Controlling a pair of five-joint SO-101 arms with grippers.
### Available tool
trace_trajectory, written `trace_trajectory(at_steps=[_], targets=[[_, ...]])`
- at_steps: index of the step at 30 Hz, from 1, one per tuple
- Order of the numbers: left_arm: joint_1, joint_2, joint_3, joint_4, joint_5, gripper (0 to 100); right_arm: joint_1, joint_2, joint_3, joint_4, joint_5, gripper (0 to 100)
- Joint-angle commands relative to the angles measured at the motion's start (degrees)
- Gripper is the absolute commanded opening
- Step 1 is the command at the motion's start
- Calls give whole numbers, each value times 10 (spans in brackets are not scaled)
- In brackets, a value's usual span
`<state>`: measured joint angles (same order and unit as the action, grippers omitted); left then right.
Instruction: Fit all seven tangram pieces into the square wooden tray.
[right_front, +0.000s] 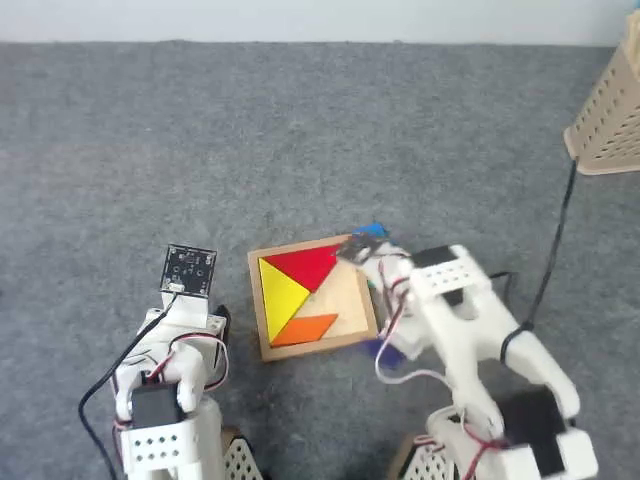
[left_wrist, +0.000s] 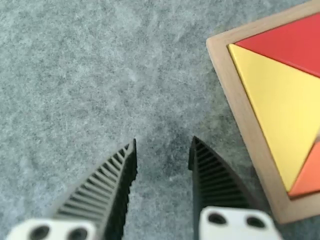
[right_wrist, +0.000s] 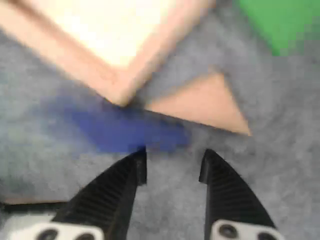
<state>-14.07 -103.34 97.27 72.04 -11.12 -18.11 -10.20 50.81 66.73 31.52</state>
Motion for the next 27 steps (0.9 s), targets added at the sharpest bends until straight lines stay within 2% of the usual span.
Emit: trace_trajectory(at_steps=[1, 7, 12, 16, 23, 27], targets=[[1, -4, -7, 3, -3, 168, 60, 7, -33, 2, -4, 178], [1, -4, -7, 3, -3, 168, 103, 5, -72, 2, -66, 177], [1, -4, -7, 3, -3, 168, 85, -4, -74, 8, -98, 177], [1, -4, -7, 3, -3, 168, 29, -82, -58, 37, -101, 177], [1, -4, -7, 3, -3, 168, -82, -305, 53, 37, -109, 178], [1, -4, -7, 3, -3, 168, -160, -356, 92, 36, -93, 178]])
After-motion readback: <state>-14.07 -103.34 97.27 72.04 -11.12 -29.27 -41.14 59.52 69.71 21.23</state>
